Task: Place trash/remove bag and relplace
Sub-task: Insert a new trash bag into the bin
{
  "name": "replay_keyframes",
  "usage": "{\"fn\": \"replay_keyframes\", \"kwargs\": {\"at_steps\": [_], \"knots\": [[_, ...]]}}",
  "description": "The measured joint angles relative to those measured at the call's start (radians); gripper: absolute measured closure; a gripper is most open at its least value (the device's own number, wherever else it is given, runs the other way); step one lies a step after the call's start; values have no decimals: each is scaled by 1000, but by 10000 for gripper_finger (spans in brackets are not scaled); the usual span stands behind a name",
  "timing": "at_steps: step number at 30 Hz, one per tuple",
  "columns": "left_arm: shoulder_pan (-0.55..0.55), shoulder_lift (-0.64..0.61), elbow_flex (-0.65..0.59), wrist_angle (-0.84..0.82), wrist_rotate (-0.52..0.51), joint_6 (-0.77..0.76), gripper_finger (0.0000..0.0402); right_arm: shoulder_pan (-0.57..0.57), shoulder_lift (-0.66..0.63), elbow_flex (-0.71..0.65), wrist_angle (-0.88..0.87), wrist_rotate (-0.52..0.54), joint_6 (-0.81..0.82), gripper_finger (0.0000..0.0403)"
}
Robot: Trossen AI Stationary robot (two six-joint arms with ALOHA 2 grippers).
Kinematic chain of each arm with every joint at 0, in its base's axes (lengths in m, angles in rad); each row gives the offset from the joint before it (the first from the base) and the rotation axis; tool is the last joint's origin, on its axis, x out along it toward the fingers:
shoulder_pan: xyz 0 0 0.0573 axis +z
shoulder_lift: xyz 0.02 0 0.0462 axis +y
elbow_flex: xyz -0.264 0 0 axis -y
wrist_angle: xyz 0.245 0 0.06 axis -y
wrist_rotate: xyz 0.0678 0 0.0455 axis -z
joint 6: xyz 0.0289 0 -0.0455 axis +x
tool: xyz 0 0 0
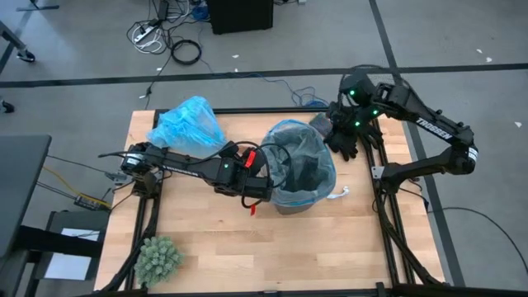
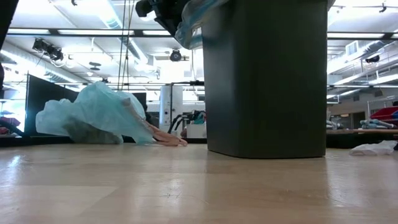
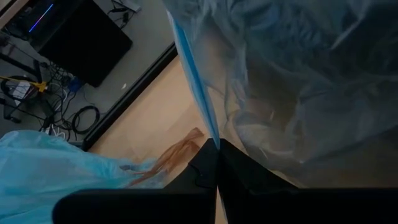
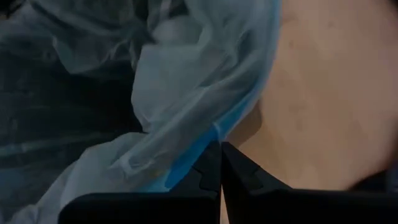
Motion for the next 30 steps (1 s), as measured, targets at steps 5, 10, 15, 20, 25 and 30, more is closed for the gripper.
{"fn": "replay_keyframes", "kwargs": {"at_steps": [5,10,15,20,25,30], "knots": [[0,0,0,1,0,-2,385,49,-5,-86,95,-44,42,403],[6,0,0,-6,13,-19,385,104,-6,-154,227,-49,97,403],[13,16,-6,-17,8,-17,385,138,-7,-234,355,-30,141,403],[13,13,-36,-73,-25,-50,385,156,-8,-312,422,8,145,403],[17,11,-60,-147,-109,-83,385,157,-10,-394,523,-10,161,403],[21,-1,-62,-202,-106,-95,385,164,-9,-468,639,-32,202,403]]}}
